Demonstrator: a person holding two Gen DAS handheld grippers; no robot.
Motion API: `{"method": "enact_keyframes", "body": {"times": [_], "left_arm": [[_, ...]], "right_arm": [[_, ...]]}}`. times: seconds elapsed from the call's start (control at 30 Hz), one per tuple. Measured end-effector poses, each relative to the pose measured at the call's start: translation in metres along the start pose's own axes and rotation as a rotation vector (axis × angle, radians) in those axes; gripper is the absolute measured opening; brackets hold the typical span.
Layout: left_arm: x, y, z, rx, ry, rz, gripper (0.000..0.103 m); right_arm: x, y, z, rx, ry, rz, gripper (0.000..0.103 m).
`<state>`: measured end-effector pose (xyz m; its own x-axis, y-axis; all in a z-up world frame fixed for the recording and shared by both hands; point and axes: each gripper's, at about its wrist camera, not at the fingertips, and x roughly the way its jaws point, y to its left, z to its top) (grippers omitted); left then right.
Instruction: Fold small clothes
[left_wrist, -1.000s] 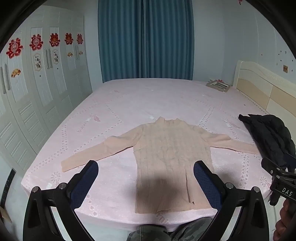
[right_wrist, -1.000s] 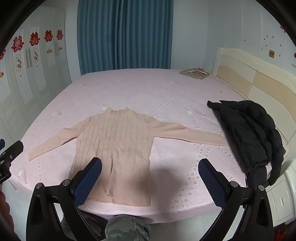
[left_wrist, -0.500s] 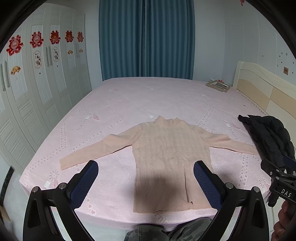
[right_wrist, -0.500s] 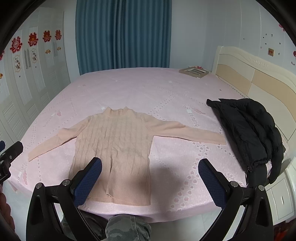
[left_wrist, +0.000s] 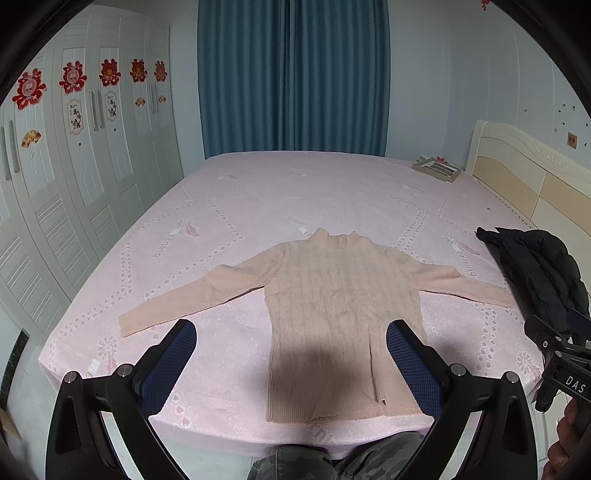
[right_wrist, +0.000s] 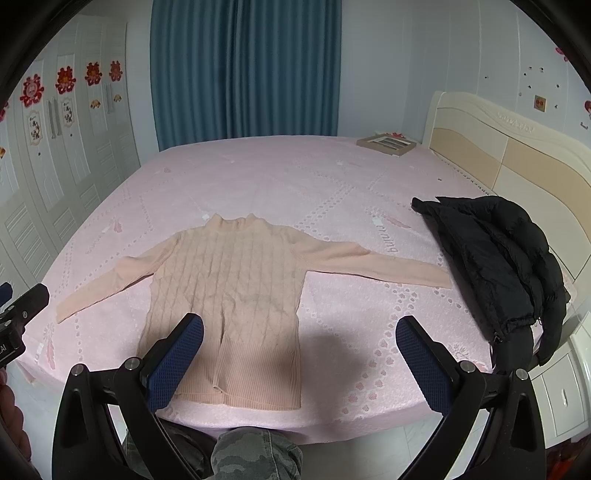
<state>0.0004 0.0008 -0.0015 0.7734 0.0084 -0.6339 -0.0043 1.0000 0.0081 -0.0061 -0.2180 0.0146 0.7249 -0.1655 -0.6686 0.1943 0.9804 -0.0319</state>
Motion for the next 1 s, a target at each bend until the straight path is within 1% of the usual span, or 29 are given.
{"method": "enact_keyframes", "body": {"times": [1.0], "left_arm": [[-0.0029, -0.0015, 0.0004, 0.005, 0.001, -0.001, 0.103]], "right_arm": [[-0.0084, 0.0012, 0.0037, 0.01, -0.02, -0.001, 0.102]]}}
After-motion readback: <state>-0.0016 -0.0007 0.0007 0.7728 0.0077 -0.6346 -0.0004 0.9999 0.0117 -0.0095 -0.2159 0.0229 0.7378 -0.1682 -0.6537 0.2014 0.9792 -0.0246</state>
